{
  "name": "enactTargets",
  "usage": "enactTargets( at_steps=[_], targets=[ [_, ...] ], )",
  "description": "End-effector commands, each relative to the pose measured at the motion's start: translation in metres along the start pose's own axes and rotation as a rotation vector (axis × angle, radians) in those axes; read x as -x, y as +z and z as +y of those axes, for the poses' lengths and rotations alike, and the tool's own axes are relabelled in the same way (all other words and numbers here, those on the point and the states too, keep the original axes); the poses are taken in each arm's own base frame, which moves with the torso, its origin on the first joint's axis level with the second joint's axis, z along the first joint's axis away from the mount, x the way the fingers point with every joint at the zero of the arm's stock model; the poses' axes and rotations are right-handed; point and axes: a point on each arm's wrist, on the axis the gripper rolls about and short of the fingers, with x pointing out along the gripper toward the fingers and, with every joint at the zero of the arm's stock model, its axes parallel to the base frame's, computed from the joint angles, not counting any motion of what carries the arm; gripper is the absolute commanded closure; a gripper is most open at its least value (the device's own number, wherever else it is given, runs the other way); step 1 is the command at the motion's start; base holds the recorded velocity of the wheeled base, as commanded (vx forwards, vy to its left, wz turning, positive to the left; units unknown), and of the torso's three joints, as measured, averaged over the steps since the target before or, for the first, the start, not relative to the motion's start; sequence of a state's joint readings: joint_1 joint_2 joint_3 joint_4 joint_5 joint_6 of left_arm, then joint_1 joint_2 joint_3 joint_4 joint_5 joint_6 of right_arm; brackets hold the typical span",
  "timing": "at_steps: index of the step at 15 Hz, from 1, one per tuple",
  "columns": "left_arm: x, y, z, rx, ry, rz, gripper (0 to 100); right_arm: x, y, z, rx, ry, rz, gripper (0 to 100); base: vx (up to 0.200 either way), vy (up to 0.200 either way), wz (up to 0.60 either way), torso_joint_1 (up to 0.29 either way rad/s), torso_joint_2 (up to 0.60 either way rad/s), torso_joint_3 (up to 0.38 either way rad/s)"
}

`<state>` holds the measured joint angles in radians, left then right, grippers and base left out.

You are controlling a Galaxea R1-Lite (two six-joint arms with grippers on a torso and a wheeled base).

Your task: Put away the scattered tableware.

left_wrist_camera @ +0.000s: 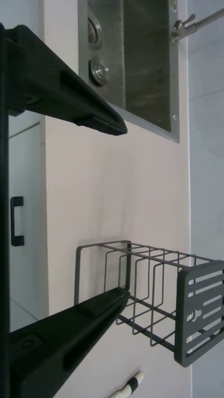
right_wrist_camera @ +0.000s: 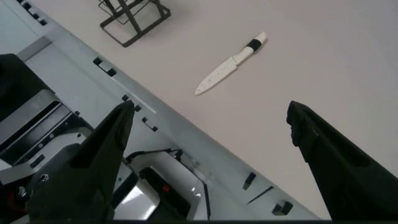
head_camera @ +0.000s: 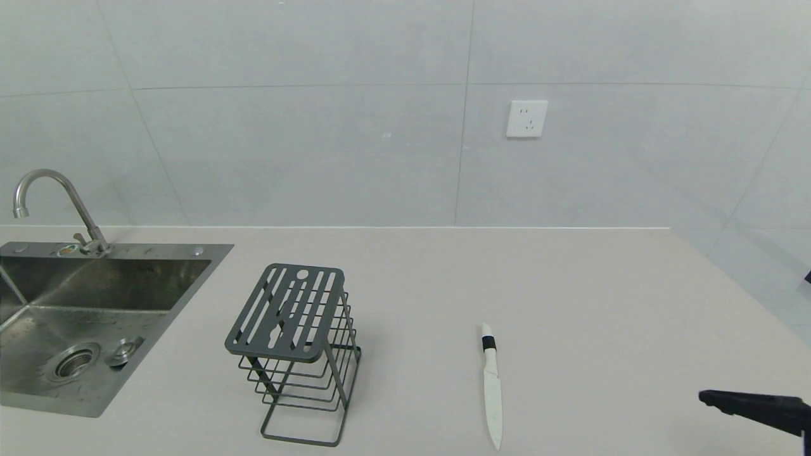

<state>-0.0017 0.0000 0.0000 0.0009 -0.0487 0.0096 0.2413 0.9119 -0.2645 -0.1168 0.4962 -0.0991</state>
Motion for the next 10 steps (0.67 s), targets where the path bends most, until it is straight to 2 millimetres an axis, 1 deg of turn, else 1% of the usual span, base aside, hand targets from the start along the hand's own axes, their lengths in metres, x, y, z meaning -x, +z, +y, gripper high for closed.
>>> enactTargets(
  at_steps=[1, 3, 4, 5, 6, 7, 8, 10],
  targets=[
    [0.0, 0.0, 0.0, 0.0, 0.0, 0.002, 0, -0.046, 0.015, -0.016, -0.025, 0.067, 0.129, 0, 0.0, 0.0, 0.0, 0.0, 0.0, 0.0],
    [0.0, 0.0, 0.0, 0.0, 0.003, 0.002, 0, -0.065, 0.014, -0.016, -0.016, 0.083, 0.188, 0, 0.0, 0.0, 0.0, 0.0, 0.0, 0.0],
    [0.0, 0.0, 0.0, 0.0, 0.003, 0.002, 0, -0.079, 0.017, -0.014, 0.009, 0.059, 0.22, 0, 0.0, 0.0, 0.0, 0.0, 0.0, 0.0],
    [0.0, 0.0, 0.0, 0.0, 0.004, 0.002, 0, -0.084, 0.019, -0.013, 0.018, 0.055, 0.23, 0, 0.0, 0.0, 0.0, 0.0, 0.0, 0.0],
    [0.0, 0.0, 0.0, 0.0, 0.004, 0.002, 0, -0.099, 0.026, -0.007, 0.047, 0.072, 0.247, 0, 0.0, 0.0, 0.0, 0.0, 0.0, 0.0],
    [0.0, 0.0, 0.0, 0.0, 0.004, 0.002, 0, -0.103, 0.028, -0.005, 0.054, 0.08, 0.252, 0, 0.0, 0.0, 0.0, 0.0, 0.0, 0.0],
    [0.0, 0.0, 0.0, 0.0, 0.006, 0.002, 0, -0.113, 0.032, -0.002, 0.06, 0.1, 0.264, 0, 0.0, 0.0, 0.0, 0.0, 0.0, 0.0],
    [0.0, 0.0, 0.0, -0.001, 0.006, 0.002, 0, -0.124, 0.035, 0.007, -0.009, 0.079, 0.284, 0, 0.0, 0.0, 0.0, 0.0, 0.0, 0.0]
  ],
)
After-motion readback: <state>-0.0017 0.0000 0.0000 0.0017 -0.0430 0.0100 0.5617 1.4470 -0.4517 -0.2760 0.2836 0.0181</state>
